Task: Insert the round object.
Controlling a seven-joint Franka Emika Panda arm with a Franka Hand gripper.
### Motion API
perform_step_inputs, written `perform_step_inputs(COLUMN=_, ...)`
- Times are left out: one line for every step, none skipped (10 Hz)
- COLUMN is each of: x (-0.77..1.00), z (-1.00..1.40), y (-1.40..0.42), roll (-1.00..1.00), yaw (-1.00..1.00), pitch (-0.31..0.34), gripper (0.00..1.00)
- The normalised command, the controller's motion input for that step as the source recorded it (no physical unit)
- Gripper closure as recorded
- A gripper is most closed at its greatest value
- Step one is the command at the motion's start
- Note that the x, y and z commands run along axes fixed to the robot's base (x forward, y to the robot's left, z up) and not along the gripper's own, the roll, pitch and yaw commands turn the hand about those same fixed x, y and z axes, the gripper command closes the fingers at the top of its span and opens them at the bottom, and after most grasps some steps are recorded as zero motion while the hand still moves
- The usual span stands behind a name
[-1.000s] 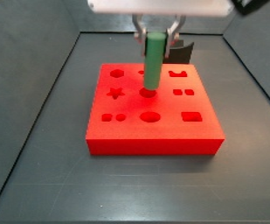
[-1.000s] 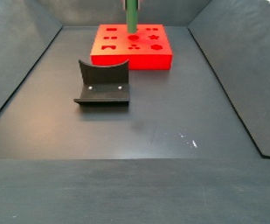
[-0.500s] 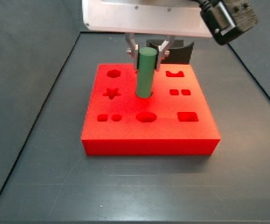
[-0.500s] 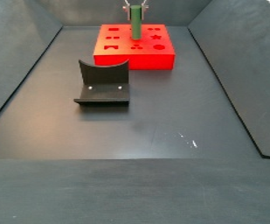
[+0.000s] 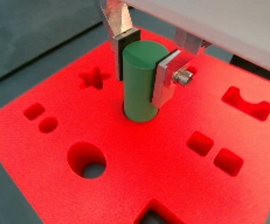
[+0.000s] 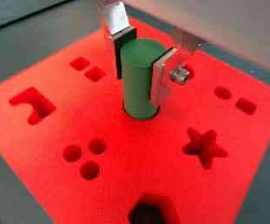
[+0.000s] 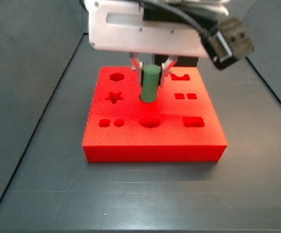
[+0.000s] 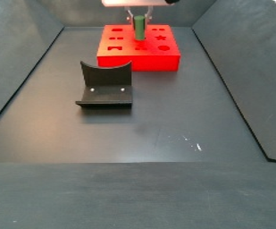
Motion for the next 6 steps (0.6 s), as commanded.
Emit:
perform_step_inputs(x=0.00, z=-0.83, y=-0.02, roll=0.16, yaw=0.00, pitch=-0.130, gripper=1.00)
perform_step_inputs(x=0.00, z=-0.91, y=-0.05, roll=0.14, yaw=0.00, pitch=-0.126, gripper=1.00)
perform_step_inputs(x=0.00, z=-0.96, y=-0.04, roll=0.09, yaw=0.00, pitch=-0.133, gripper=1.00)
perform_step_inputs(x=0.00, z=-0.26, y=-0.05, roll=0.00, yaw=0.00, pitch=0.000, gripper=1.00)
perform_step_inputs(x=0.00, z=-0.03, y=-0.07, roll=0.02, yaw=-0.01, pitch=0.004, gripper=1.00)
perform_step_inputs(x=-0.09, z=-0.11, y=-0.09, roll=0.00, yaw=0.00, pitch=0.000, gripper=1.00)
